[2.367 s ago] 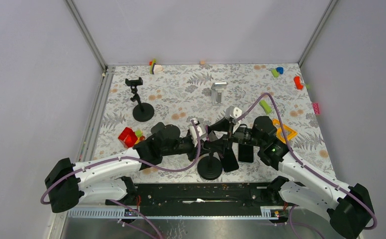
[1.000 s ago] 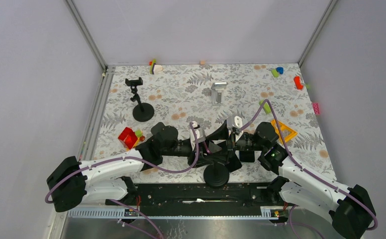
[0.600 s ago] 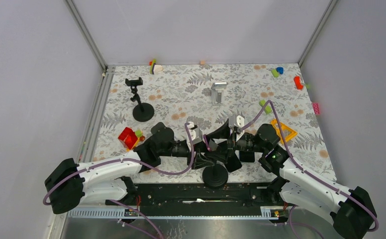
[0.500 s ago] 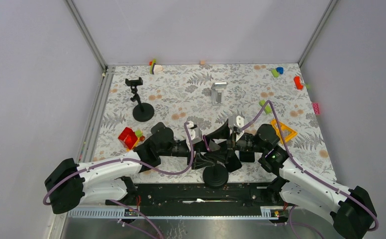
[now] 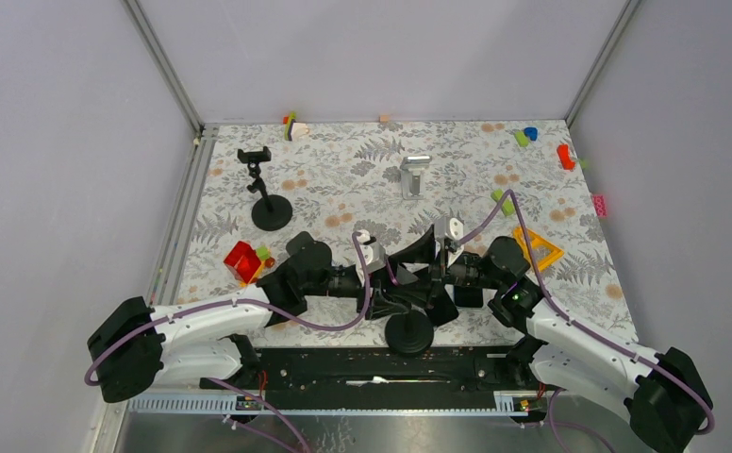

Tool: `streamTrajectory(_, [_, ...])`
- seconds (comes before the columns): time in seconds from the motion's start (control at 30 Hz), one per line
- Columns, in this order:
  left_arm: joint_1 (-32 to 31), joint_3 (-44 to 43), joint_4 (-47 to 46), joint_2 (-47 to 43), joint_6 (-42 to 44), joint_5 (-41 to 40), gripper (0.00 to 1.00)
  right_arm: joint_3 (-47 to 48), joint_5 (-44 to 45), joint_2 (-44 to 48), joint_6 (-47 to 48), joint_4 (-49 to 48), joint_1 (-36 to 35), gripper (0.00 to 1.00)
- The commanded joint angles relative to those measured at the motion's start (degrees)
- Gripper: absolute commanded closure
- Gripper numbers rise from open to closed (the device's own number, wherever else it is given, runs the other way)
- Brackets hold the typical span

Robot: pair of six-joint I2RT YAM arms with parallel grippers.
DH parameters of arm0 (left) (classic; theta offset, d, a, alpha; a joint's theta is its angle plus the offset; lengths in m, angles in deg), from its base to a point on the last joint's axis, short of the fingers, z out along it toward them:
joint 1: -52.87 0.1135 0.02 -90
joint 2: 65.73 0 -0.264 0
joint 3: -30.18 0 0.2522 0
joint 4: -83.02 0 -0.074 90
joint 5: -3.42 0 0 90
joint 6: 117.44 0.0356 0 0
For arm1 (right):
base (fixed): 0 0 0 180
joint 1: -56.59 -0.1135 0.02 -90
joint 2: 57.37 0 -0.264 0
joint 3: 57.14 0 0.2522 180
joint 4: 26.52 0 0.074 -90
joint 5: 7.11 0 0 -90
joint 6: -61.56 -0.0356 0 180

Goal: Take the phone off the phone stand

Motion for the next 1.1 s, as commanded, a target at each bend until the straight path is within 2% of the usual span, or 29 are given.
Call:
streamTrajectory(0.0, [-0.44, -2.47, -11.42, -0.53, -0.30, -4.12, 0.52, -1.58, -0.49, 0.71, -2.05, -1.74, -0.91, 1.00])
streamTrajectory(0.13, [-0.40, -1.83, -12.61, -1.56, -0.30, -7.58, 0.62, -2.78, 1.41, 1.44, -3.33, -3.44, -1.03, 1.00])
streamTrajectory(0.2, [-0.40, -1.93, -12.97, -1.60, -0.30, -8.27, 0.63, -3.69, 2.76, 1.75, -4.64, -5.39, -1.19, 1.00])
streamTrajectory(0.53, [-0.46, -1.07, -13.35, -0.57, -1.16, -7.88, 0.62, -9.44, 11.97, 1.05, -9.40, -17.47, -6.85, 1.00])
streamTrajectory(0.8, [-0.40, -0.77, -12.76, -1.49, -0.41, -9.15, 0.64, -11.21, 11.25, -0.98, -12.17, -25.40, -8.95, 1.00])
streamTrajectory(1.07, [-0.40, -1.73, -12.45, -1.58, -0.87, -10.27, 0.86, -11.68, 8.15, -1.35, -13.26, -26.90, -9.93, 1.00])
